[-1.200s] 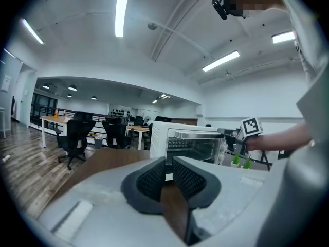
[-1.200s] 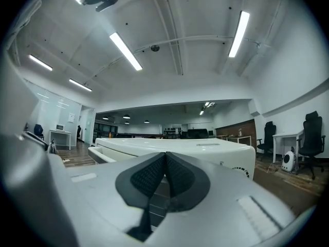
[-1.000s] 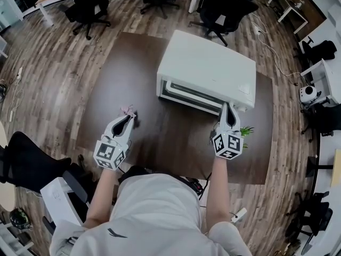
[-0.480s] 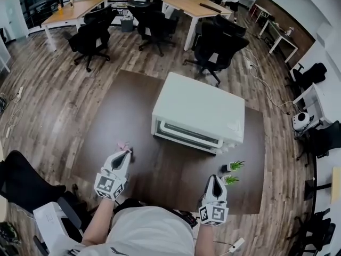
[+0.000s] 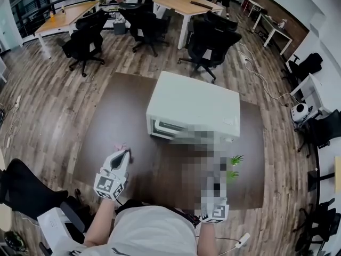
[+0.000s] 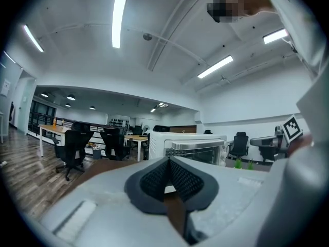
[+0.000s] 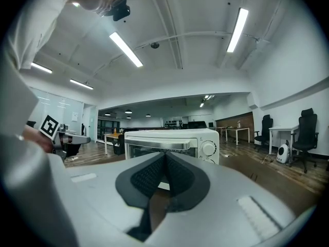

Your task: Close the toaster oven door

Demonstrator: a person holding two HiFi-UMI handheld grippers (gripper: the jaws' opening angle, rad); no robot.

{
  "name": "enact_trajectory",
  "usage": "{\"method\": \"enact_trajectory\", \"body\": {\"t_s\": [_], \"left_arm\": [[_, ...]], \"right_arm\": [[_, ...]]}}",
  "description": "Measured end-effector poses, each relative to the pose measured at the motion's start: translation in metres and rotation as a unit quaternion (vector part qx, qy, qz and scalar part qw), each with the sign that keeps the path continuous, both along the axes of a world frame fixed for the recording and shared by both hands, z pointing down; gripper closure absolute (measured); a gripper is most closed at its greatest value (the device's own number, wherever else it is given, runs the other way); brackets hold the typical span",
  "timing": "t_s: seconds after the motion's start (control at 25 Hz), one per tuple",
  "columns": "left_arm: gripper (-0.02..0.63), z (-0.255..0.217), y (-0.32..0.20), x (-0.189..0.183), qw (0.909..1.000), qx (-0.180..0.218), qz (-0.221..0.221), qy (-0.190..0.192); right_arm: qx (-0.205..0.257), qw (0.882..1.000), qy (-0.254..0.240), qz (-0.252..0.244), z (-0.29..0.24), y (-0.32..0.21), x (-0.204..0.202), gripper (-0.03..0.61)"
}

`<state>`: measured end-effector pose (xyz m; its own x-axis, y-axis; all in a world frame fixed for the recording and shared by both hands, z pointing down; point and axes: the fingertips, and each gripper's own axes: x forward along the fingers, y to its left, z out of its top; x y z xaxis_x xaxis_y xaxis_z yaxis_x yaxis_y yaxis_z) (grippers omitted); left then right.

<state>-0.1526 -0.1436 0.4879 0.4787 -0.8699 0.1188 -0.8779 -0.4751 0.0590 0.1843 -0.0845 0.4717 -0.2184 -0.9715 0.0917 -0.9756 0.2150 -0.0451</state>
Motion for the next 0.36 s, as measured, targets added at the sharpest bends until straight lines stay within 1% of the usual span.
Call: {"method": "enact_trajectory", "body": {"t_s": [0.36], "left_arm": [[0.612,0.003,0.0022,0.0019,1.0,-0.003,0.004,-0.002]], "right_arm": [[0.003,1.0,0.0,0.004,-0.0015,0.0016,0.0032,0.579]]}}
